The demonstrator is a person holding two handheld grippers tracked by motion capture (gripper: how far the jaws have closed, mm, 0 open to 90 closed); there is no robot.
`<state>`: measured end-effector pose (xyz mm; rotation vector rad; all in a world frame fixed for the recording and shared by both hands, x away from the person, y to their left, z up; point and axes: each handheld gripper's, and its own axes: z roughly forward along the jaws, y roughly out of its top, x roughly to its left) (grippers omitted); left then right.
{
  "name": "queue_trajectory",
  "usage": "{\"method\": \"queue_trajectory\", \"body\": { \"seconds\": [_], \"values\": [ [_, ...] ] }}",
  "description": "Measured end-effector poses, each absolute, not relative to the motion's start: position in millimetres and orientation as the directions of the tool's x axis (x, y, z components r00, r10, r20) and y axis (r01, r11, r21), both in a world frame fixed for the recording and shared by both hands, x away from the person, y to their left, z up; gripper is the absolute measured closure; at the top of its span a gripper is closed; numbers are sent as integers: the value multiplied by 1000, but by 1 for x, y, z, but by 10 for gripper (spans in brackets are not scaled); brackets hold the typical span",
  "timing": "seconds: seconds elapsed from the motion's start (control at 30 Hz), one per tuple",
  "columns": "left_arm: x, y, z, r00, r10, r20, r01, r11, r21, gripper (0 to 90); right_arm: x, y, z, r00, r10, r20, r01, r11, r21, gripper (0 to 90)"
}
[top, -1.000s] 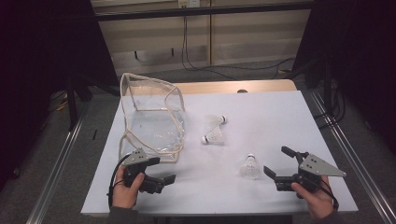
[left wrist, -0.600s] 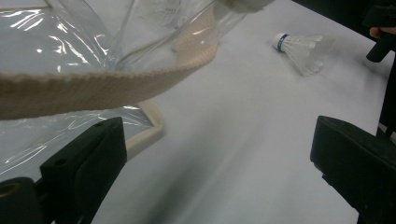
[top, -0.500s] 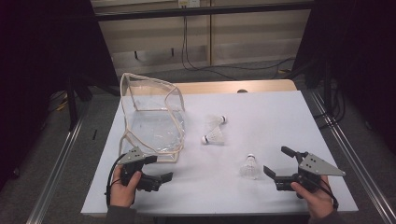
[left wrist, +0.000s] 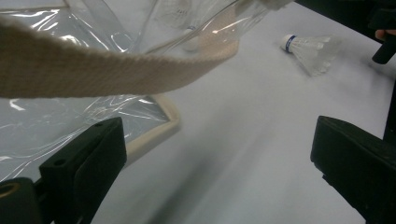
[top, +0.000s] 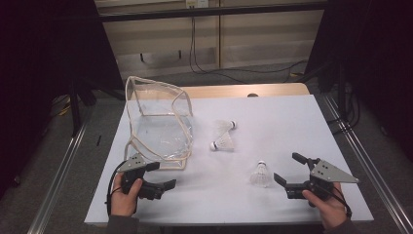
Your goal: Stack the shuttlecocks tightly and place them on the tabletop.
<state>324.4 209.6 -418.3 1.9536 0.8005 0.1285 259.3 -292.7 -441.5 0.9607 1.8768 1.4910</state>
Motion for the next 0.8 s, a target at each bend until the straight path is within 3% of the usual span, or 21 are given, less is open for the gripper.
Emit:
{"method": "queue_trajectory", "body": {
  "seconds": [0.8],
  "values": [
    [332, 223, -423, 746, 629, -218, 468, -263, 843, 37, 260, -292, -442, -600, 800, 11, 206, 140, 968, 43]
  ]
}}
